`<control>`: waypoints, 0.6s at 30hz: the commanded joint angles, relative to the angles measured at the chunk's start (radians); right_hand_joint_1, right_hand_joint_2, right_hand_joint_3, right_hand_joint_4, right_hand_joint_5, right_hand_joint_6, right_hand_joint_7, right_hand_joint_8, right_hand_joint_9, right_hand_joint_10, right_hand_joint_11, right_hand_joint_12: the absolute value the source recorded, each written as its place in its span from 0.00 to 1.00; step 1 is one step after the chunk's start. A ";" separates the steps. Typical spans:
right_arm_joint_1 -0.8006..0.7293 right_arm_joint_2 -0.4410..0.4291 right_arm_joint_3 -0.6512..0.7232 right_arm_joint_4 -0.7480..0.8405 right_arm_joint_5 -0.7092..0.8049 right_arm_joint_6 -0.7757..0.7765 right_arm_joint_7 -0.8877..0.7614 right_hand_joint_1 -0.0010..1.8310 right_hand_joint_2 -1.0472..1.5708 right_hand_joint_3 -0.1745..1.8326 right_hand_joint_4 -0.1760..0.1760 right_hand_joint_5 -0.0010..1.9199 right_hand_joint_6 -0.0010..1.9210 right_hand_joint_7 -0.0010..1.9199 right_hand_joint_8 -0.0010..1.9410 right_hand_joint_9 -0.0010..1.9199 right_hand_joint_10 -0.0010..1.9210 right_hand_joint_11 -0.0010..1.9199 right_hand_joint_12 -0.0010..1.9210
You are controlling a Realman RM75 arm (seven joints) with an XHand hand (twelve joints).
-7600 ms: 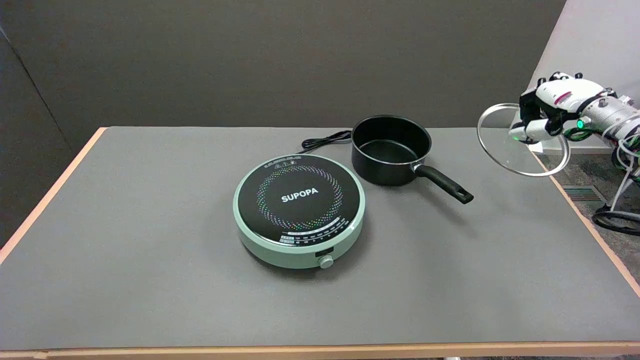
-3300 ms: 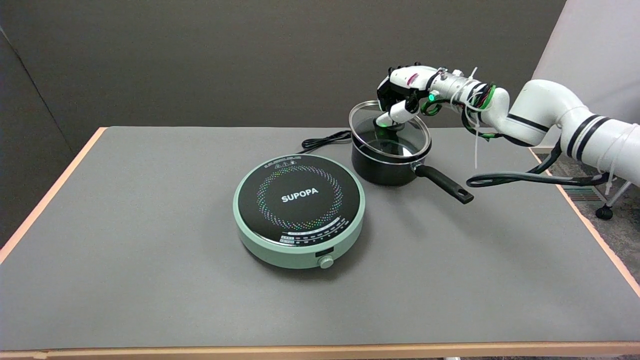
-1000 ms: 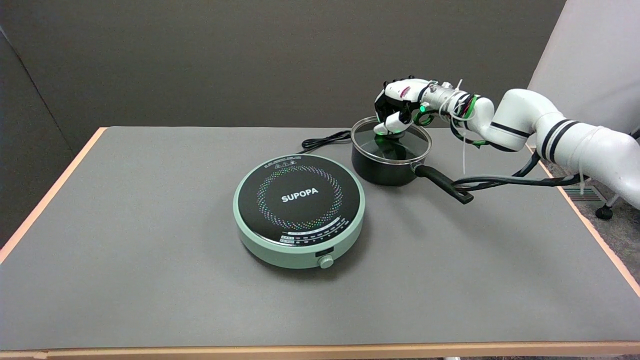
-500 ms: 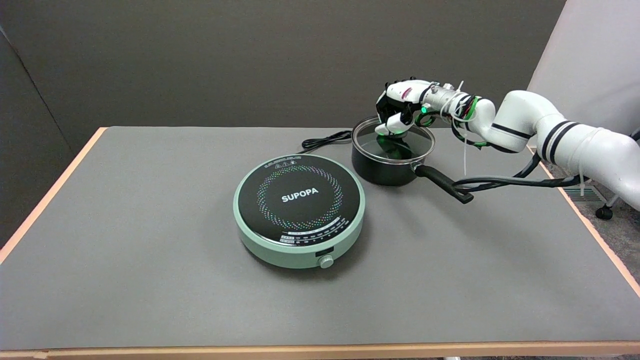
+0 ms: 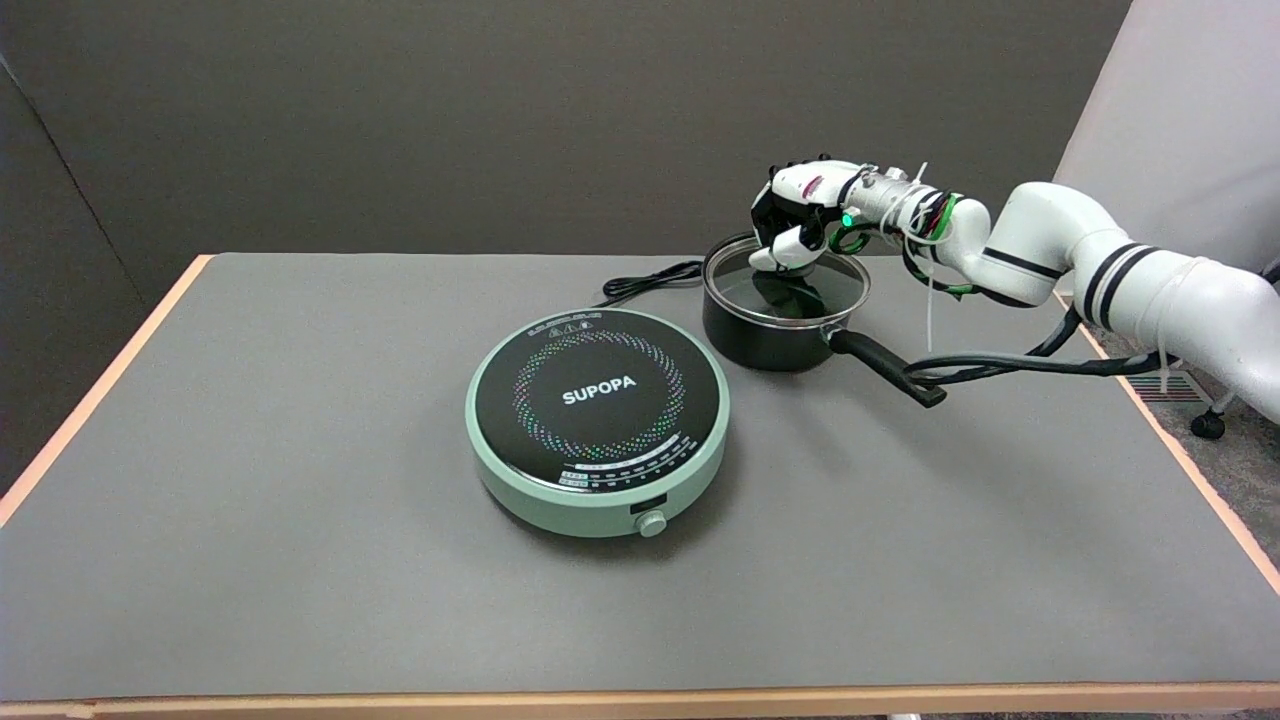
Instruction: Place the pot lid onto the pot.
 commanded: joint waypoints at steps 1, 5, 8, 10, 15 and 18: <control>-0.024 -0.001 0.062 -0.018 0.002 -0.023 -0.001 0.65 0.81 0.20 0.43 0.39 0.69 0.50 0.58 0.47 0.89 0.18 1.00; -0.036 -0.004 0.089 -0.018 0.002 -0.027 -0.003 0.65 0.81 0.20 0.43 0.39 0.69 0.50 0.58 0.47 0.89 0.18 1.00; -0.039 -0.005 0.094 -0.016 0.002 -0.027 -0.006 0.65 0.81 0.20 0.42 0.39 0.69 0.50 0.58 0.47 0.89 0.17 1.00; -0.039 -0.005 0.094 -0.013 0.002 -0.027 -0.007 0.65 0.81 0.20 0.42 0.38 0.69 0.50 0.58 0.47 0.89 0.17 1.00; -0.044 -0.001 0.094 -0.009 0.002 -0.027 -0.007 0.65 0.81 0.19 0.41 0.38 0.69 0.50 0.58 0.47 0.89 0.17 1.00; -0.051 0.001 0.094 -0.009 0.002 -0.026 -0.007 0.65 0.81 0.20 0.42 0.38 0.69 0.50 0.58 0.47 0.89 0.17 1.00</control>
